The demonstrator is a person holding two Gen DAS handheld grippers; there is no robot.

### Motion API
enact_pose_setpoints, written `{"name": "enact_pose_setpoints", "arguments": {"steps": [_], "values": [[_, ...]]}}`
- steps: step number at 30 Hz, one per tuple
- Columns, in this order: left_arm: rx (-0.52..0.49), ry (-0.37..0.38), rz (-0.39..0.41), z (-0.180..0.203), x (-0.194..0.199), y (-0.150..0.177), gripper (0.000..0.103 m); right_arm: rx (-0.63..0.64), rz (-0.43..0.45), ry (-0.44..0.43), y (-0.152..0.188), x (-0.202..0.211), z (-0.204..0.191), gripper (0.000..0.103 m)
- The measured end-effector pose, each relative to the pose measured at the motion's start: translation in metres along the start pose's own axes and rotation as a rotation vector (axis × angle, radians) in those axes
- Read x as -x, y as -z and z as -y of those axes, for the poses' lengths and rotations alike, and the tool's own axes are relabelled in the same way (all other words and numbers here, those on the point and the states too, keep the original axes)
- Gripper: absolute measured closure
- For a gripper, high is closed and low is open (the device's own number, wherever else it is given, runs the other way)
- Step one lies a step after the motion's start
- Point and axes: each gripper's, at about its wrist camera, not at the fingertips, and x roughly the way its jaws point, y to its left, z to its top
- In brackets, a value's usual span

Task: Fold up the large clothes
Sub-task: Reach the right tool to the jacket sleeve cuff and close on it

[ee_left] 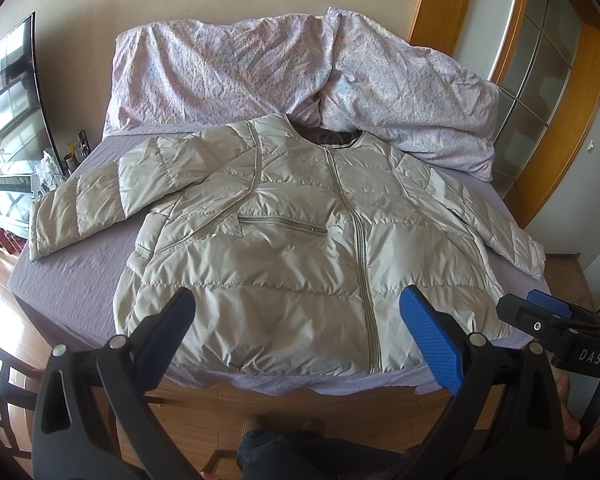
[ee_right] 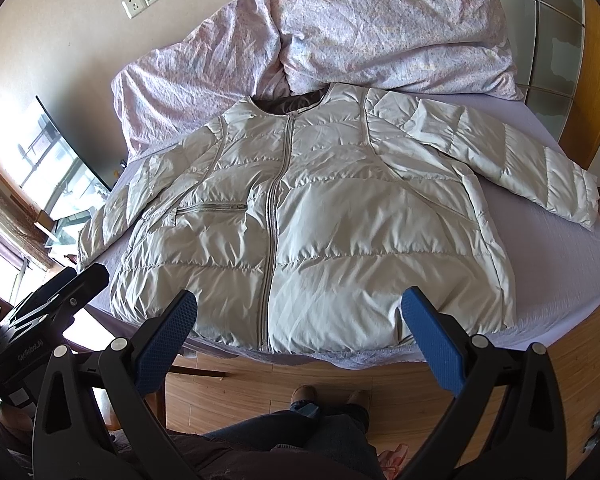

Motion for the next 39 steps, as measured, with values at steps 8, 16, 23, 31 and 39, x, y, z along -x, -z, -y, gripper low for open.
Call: {"name": "enact_pose_setpoints", "arguments": {"steps": [8,16,23,31,39], "values": [[-0.015,-0.061,-0.022,0.002,-0.019,-0.012,0.002,-0.072,0.049,0.029,-0.024,-0.011,0.039,0.001],[-0.036,-0.146,-0.063,0.012,-0.053,-0.023,0.002,-0.252,0.027,0.141,-0.051,-0.045,0.137,0.001],[-0.037,-0.197,-0.093,0.017,-0.077,-0.033,0.002,-0.460,0.022,0.300,-0.072,-0.058,0.252,0.001],[-0.026,-0.229,-0.128,0.023,-0.102,-0.042,0.002,-0.627,0.034,0.440,-0.086,-0.053,0.362,0.003],[-0.024,-0.229,-0.156,0.030,-0.119,-0.046,0.002,-0.731,-0.021,0.478,-0.089,-0.063,0.425,0.015]]}}
